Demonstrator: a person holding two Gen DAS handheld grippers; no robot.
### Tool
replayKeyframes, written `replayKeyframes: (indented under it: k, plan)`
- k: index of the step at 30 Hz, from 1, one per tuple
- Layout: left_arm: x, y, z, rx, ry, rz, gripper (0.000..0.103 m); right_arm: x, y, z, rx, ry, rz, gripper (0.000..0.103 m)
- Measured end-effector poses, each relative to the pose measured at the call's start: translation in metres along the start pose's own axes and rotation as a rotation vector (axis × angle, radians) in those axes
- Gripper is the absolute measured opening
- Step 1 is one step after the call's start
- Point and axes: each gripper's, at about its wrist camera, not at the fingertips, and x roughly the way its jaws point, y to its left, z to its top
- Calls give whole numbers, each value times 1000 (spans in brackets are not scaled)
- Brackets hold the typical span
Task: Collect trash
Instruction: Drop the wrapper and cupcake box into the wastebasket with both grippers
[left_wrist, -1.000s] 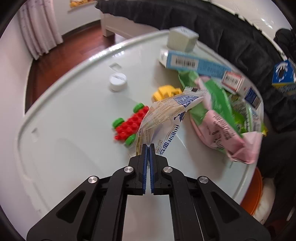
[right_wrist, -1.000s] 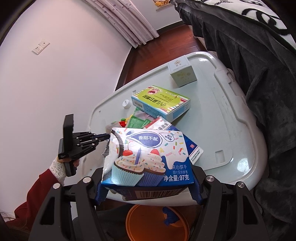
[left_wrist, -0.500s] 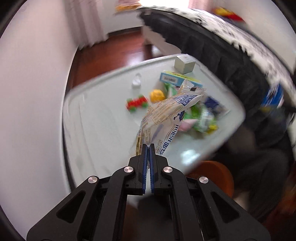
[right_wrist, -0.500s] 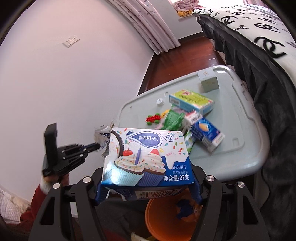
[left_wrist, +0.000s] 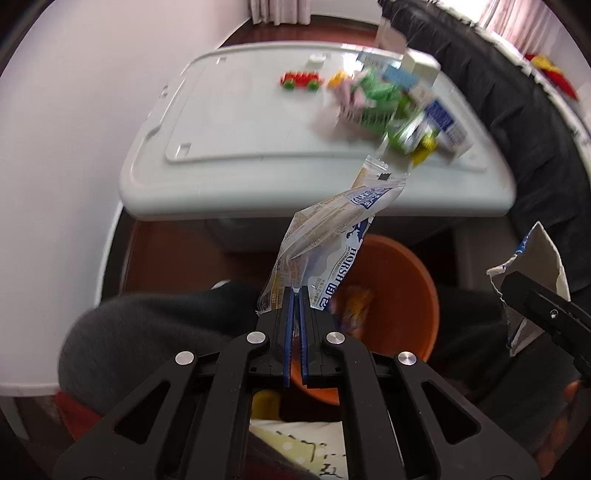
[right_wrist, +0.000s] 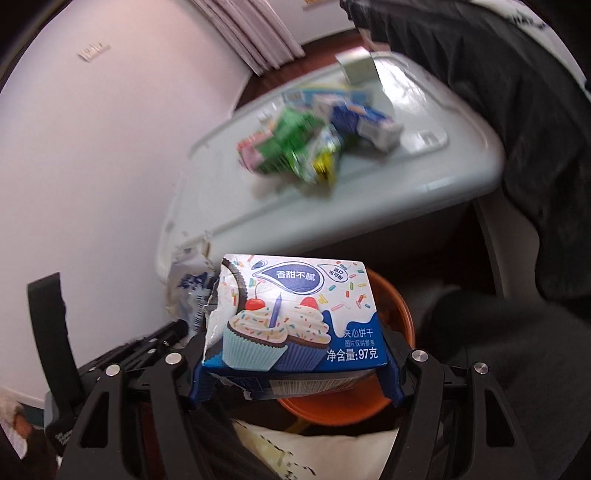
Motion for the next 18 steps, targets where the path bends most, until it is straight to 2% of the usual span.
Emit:
replayKeyframes:
  k: [3, 5, 6, 7, 9, 11, 16, 18]
  plan:
    - [14, -6, -12, -6, 37, 11, 3, 14, -2, -8, 0, 39, -20, 68]
    - [21, -7, -16, 4, 69, 26, 8, 22, -2, -11, -3, 67, -19, 69]
    - [23, -8, -16, 8, 78, 34, 22, 25, -2, -13, -4, 75, -19, 70]
    - [22, -6, -17, 4, 83, 37, 52, 26, -2, -14, -2, 81, -18, 71]
    - [20, -1, -17, -19, 77, 23, 85, 29, -6, -15, 16, 93, -13, 75]
    - [19, 0, -18, -18, 75, 14, 85, 32, -9, -14, 30, 100, -7, 79]
    - [30, -4, -19, -11, 142, -8, 85, 35, -11, -13, 51, 110, 9, 79]
    - [30, -6, -18, -5, 136, -12, 85, 36, -11, -13, 55, 113, 18, 79]
